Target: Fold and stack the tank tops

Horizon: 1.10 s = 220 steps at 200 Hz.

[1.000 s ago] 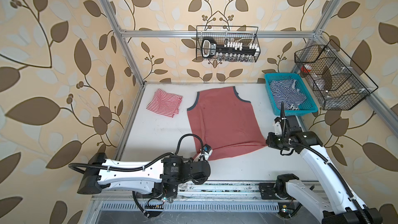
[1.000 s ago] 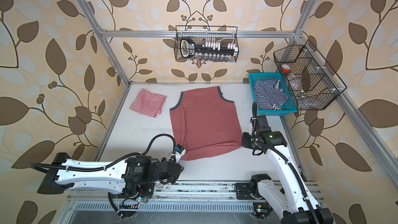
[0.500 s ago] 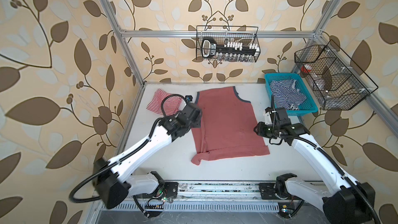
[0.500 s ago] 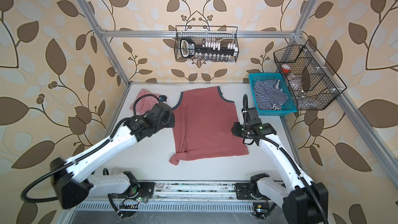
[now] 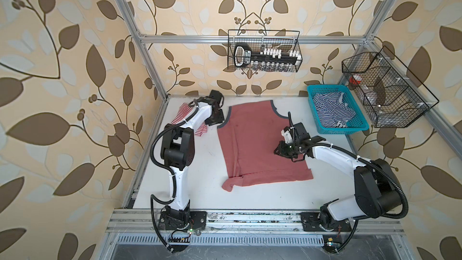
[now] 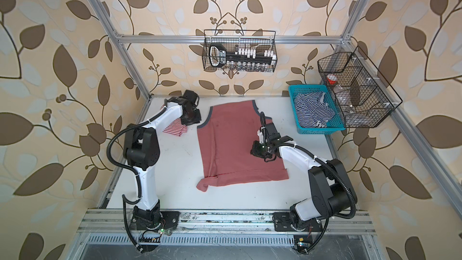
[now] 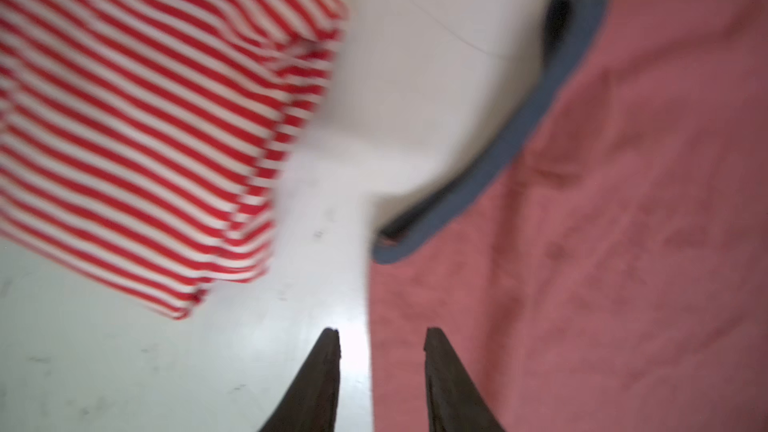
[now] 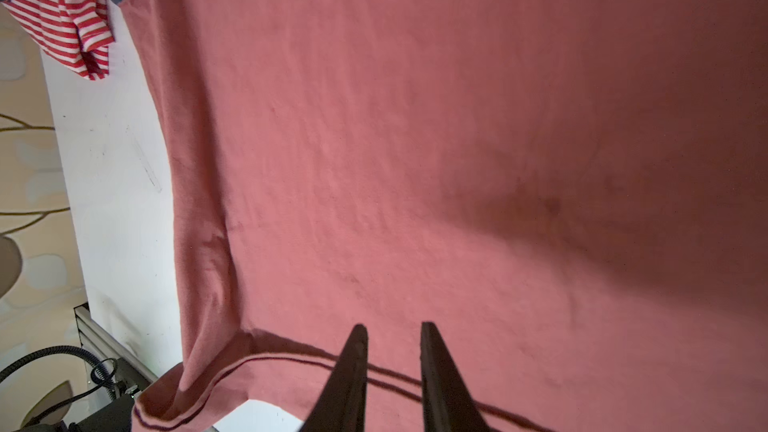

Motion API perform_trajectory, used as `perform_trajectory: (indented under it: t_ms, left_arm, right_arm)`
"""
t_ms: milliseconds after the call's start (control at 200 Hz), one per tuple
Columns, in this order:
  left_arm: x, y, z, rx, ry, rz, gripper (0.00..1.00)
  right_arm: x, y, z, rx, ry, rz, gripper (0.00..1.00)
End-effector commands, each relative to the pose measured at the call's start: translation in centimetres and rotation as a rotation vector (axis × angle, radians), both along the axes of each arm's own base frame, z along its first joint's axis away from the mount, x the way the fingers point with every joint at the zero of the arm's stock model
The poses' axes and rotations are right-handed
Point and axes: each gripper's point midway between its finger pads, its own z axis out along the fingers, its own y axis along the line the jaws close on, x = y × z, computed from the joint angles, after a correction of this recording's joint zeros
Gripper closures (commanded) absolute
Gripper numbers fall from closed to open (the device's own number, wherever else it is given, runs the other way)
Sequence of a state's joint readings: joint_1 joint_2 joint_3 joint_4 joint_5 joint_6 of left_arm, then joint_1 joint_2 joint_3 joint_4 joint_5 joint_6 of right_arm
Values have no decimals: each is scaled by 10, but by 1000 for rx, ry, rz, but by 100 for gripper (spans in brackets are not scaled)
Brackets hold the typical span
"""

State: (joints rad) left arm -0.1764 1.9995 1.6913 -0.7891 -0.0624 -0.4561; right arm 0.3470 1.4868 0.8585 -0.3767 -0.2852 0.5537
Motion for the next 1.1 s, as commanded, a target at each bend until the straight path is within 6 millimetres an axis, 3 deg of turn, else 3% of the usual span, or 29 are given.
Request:
perform_trajectory:
  t_ms: [0, 335, 470, 835, 1095]
  left_arm:
    - [-7, 32, 37, -5, -84, 106, 64]
    - [46, 84, -13, 6, -35, 259, 68]
    - [56, 101, -27, 61, -8, 305, 69]
    - [108, 129, -49, 84, -38, 319, 69]
    - [123, 160, -64, 87, -62, 356, 68]
  right_arm:
    - [1, 3, -11, 0, 19, 7, 76]
    - [2, 6, -29, -12, 64, 12, 72]
    - [1, 4, -32, -24, 77, 11, 71]
    - [-7, 1, -46, -49, 125, 14, 70]
    - [-7, -1, -50, -71, 149, 10, 69]
